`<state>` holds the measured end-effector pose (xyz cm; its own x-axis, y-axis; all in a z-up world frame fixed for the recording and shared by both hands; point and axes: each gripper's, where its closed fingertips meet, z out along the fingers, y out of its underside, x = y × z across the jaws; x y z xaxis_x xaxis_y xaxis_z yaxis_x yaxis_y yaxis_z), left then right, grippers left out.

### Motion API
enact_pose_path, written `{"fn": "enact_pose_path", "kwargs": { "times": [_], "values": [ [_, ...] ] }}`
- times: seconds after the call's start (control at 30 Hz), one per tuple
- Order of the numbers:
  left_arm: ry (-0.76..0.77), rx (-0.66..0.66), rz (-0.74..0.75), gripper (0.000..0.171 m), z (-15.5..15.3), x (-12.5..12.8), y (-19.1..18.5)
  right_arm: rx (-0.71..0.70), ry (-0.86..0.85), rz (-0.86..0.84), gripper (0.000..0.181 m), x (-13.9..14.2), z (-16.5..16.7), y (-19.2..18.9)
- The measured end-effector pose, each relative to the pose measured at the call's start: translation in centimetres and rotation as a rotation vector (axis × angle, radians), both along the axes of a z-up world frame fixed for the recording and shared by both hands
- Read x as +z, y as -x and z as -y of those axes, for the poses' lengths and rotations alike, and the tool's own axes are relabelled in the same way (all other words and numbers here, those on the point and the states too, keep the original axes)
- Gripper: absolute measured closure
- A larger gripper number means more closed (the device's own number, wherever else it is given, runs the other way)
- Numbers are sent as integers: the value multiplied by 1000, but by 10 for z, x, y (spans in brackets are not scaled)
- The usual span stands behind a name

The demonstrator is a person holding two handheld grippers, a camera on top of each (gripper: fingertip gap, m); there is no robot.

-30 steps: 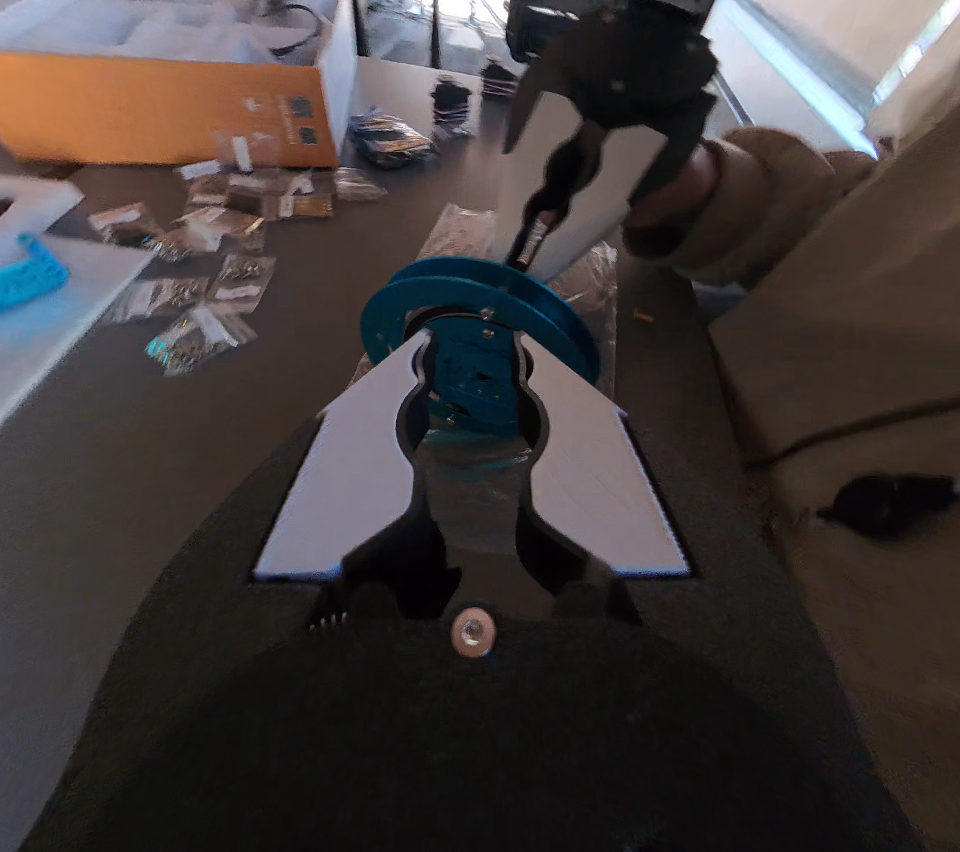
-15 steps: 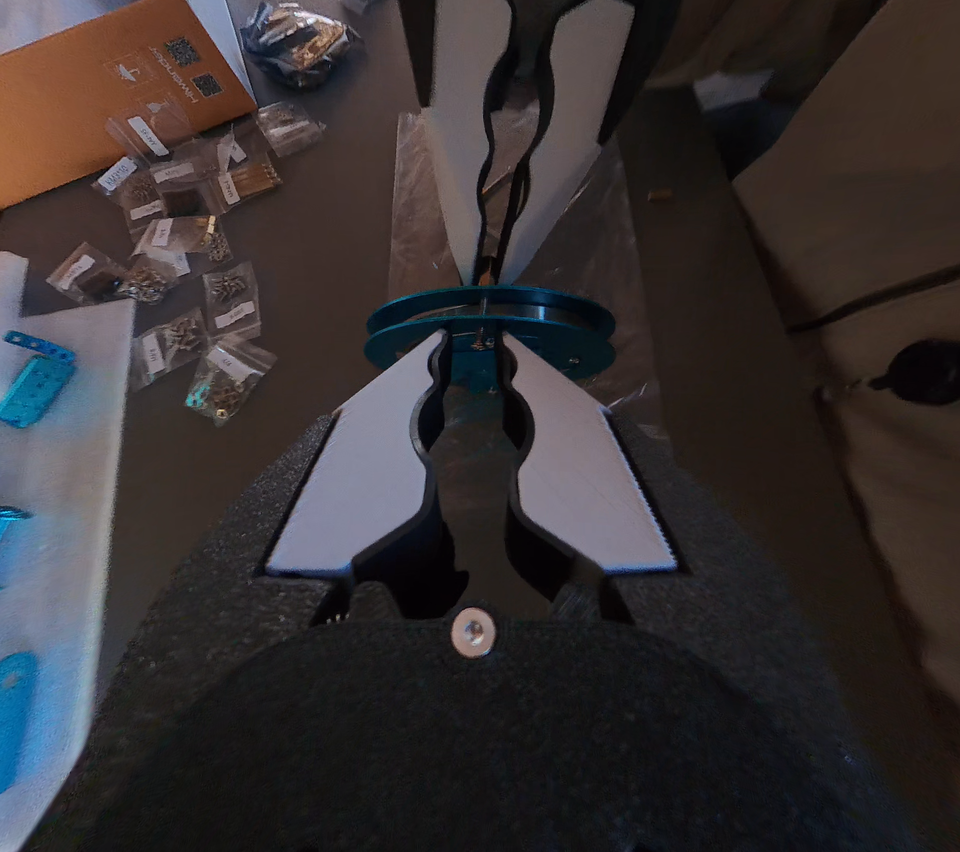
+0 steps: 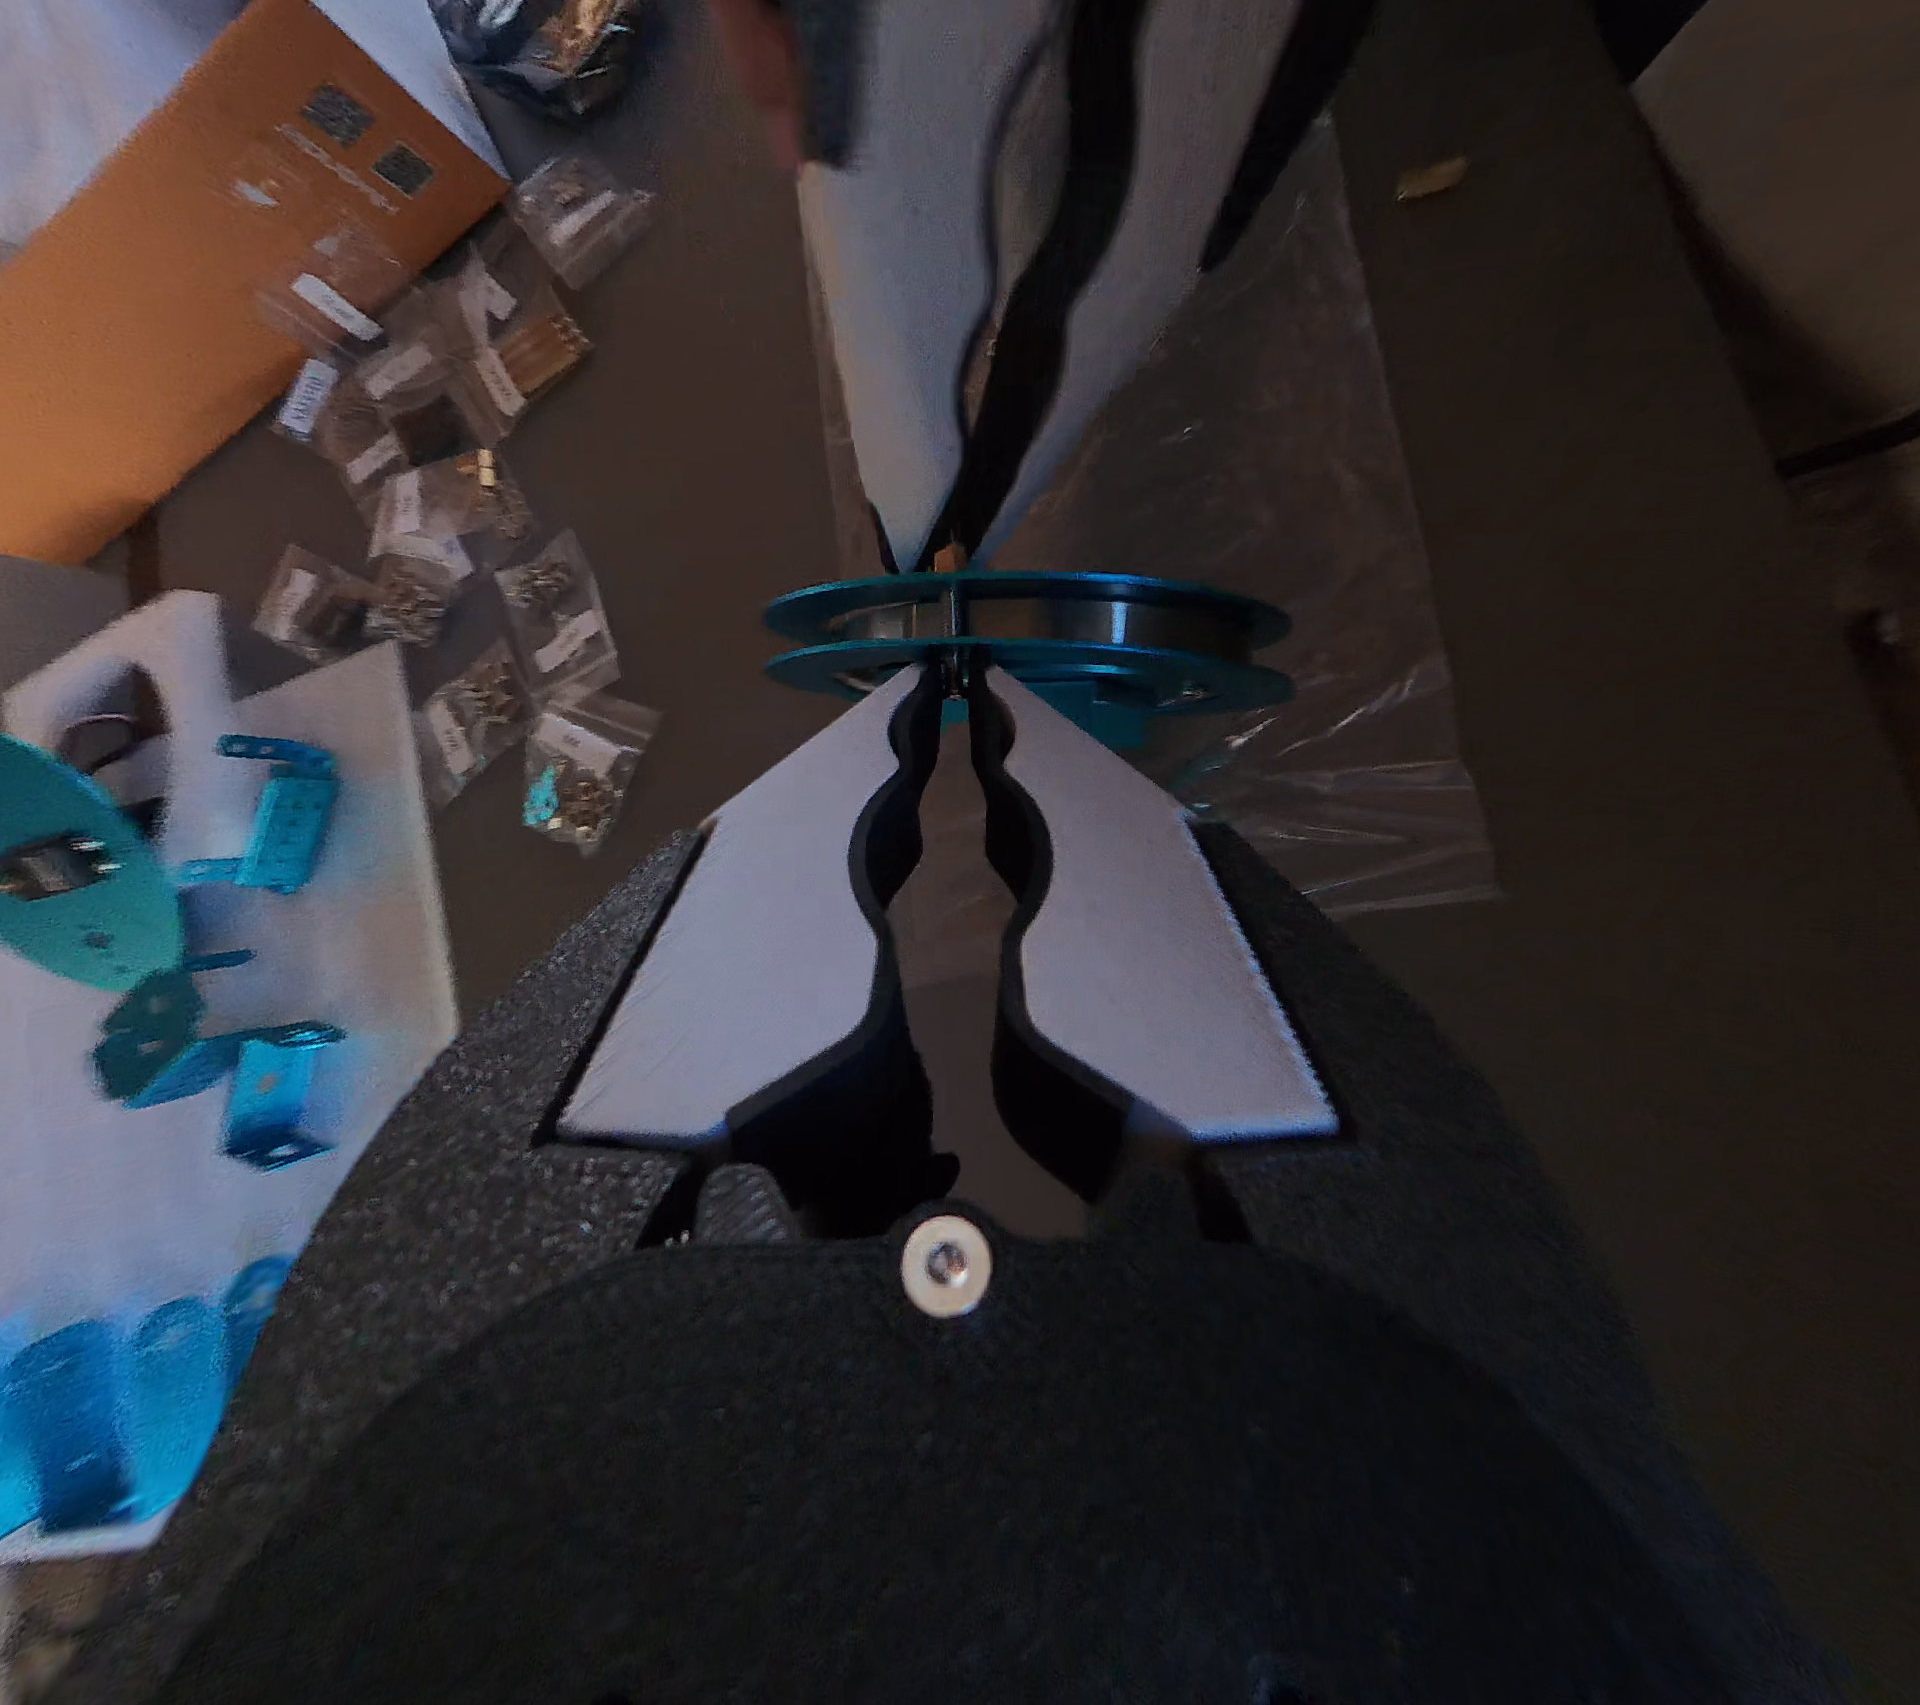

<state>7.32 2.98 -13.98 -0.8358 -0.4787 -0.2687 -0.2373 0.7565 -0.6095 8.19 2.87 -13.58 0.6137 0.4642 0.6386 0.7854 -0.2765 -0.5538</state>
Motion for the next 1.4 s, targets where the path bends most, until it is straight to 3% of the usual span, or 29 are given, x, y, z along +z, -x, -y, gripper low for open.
{"fn": "enact_pose_path", "kwargs": {
  "times": [0.07,0.2,0.3,0.37,0.53,0.77,0.8,0.87,0.97,1.03,1.1,1.27,1.4],
  "values": [
    [56,5,-76,168,0,0,-3,0,-98,248,176,1,-1,-4],
    [172,34,-258,170,-3,0,-9,-60,-198,535,176,3,-5,-13],
    [136,32,-224,170,-3,-1,-14,-110,-175,569,177,3,-6,-20],
    [63,6,-115,169,0,-1,-15,-122,-76,361,177,1,-3,-20],
    [-146,-27,244,169,7,2,-16,-124,389,-547,178,-3,10,-10],
    [-506,-43,698,169,10,15,-17,-148,1044,-1649,178,12,20,2],
    [-520,-45,709,169,10,16,-16,-138,1123,-1791,178,16,20,3],
    [-490,-50,672,169,13,12,-12,-122,1191,-1876,177,13,23,7],
    [-340,-4,538,169,13,8,-9,-87,1046,-1646,176,7,24,10],
    [-249,39,422,169,8,6,-10,-57,846,-1374,158,7,21,6],
    [-164,74,324,169,4,4,-11,-49,581,-996,148,6,17,-7],
    [66,115,31,169,3,1,-6,-168,93,-108,149,9,13,-29],
    [167,171,-169,169,1,0,-7,-230,-8,213,139,-8,10,-13]
  ]
}}
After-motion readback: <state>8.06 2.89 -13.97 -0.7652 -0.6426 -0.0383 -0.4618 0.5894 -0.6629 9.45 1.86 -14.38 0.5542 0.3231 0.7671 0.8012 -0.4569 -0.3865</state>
